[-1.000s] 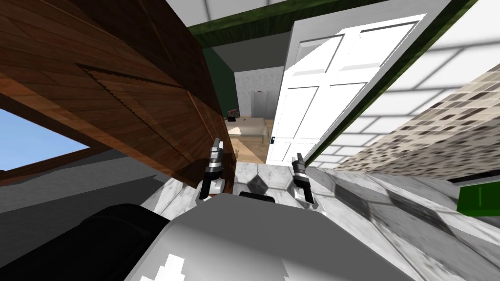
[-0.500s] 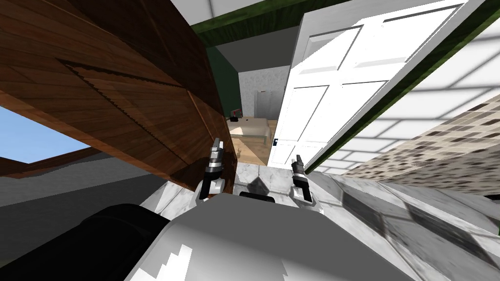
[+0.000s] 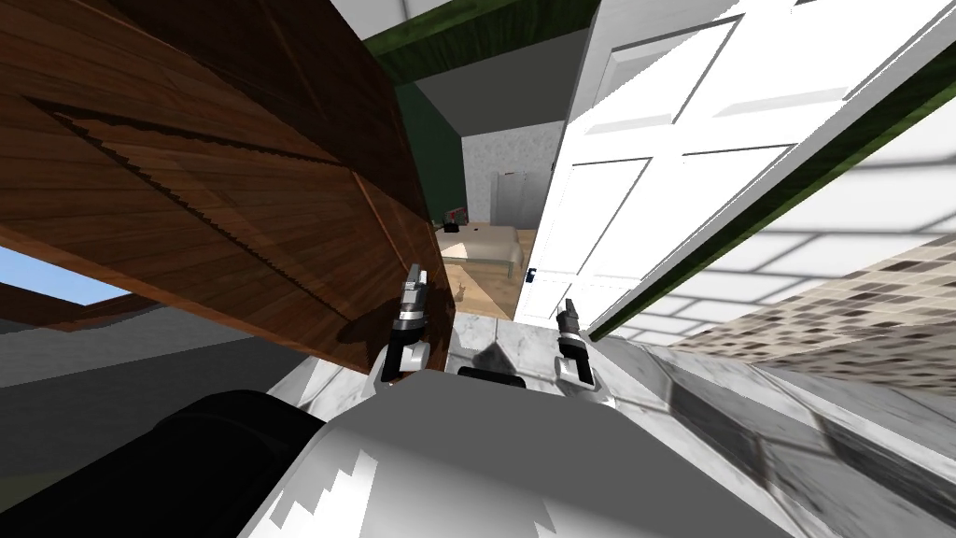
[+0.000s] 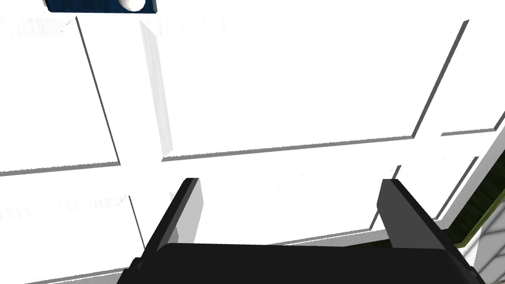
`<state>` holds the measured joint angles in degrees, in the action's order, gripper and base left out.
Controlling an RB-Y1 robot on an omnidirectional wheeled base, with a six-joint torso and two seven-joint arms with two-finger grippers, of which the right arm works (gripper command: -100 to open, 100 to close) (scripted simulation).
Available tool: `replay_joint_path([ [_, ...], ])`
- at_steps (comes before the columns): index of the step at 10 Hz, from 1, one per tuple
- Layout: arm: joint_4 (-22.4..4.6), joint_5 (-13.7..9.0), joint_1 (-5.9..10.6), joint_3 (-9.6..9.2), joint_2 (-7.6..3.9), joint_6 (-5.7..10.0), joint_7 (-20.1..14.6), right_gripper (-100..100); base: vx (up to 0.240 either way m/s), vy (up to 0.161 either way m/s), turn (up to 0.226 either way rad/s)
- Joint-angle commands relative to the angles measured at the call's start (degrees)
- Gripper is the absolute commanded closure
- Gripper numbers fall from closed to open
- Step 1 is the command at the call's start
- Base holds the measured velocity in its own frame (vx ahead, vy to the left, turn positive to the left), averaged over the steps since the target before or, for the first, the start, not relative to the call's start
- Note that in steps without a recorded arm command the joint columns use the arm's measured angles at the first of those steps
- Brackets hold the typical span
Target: Pull the door open
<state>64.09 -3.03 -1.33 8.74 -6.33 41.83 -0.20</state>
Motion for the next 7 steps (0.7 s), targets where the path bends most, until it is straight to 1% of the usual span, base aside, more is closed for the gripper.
replay_joint_path([
  [1,-2.8,-0.2,1.11,0.39,0.08,0.58,0.2,-100,0.067,-0.022,0.099],
  [2,-4.5,-0.3,1.79,0.64,0.07,0.87,0.2,-100,0.086,-0.025,0.092],
  [3,-4.5,-0.3,1.79,0.64,0.07,0.87,0.2,-100,0.071,-0.018,0.028],
  [4,-6.2,-0.5,2.47,0.90,0.05,1.15,0.2,-100,0.058,-0.016,0.051],
  [7,-11.2,-0.9,4.47,1.65,0.00,1.99,0.3,-100,0.085,-0.029,0.105],
])
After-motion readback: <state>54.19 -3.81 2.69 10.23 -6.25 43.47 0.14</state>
